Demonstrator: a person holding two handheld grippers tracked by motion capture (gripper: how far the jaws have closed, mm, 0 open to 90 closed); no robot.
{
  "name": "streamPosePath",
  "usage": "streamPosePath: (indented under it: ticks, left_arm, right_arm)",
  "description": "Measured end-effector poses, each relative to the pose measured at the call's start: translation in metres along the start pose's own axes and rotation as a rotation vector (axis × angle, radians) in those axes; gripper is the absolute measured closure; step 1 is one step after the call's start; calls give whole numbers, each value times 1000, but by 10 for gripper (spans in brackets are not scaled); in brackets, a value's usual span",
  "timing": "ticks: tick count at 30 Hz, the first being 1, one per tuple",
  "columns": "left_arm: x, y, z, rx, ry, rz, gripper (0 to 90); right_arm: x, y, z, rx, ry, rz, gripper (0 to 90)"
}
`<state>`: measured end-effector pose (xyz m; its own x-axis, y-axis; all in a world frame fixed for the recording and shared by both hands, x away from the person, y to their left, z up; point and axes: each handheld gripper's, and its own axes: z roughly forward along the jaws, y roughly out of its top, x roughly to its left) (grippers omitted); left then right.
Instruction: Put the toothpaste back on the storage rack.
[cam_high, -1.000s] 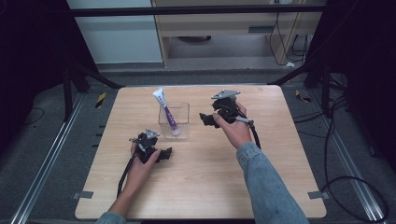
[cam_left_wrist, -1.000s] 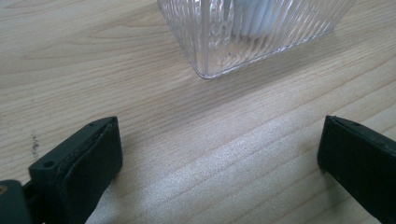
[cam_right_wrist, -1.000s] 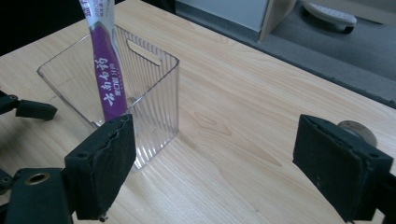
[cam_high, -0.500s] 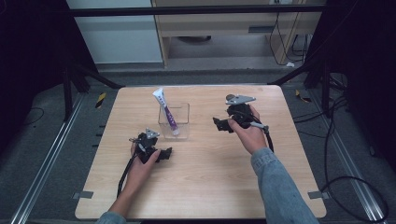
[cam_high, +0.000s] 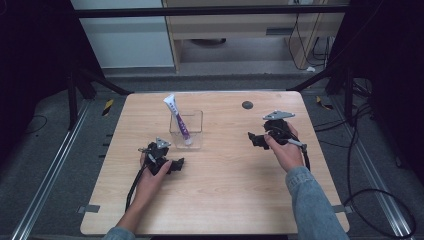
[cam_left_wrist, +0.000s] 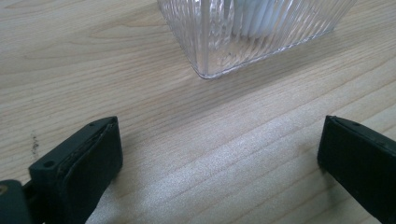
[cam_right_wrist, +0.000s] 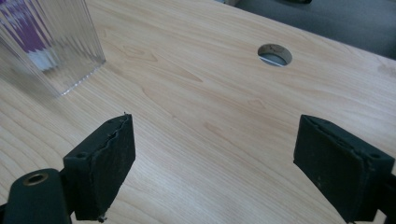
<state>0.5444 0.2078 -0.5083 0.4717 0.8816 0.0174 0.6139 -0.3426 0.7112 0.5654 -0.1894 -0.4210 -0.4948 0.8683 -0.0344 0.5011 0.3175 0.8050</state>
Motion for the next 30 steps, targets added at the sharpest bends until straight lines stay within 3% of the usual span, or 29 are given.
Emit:
streamPosePath:
  ticks: [8, 20, 30]
  left_arm:
    - [0, 0, 0, 1, 1, 0, 0]
    - [0, 0, 0, 1, 1, 2, 0]
    - [0, 0, 0, 1, 1, 0, 0]
  right_arm:
    - [-18, -13, -3, -3, -13, 41, 134]
    - [-36, -37, 14, 77, -32, 71, 130]
    - [-47, -61, 20, 109, -44, 118, 131]
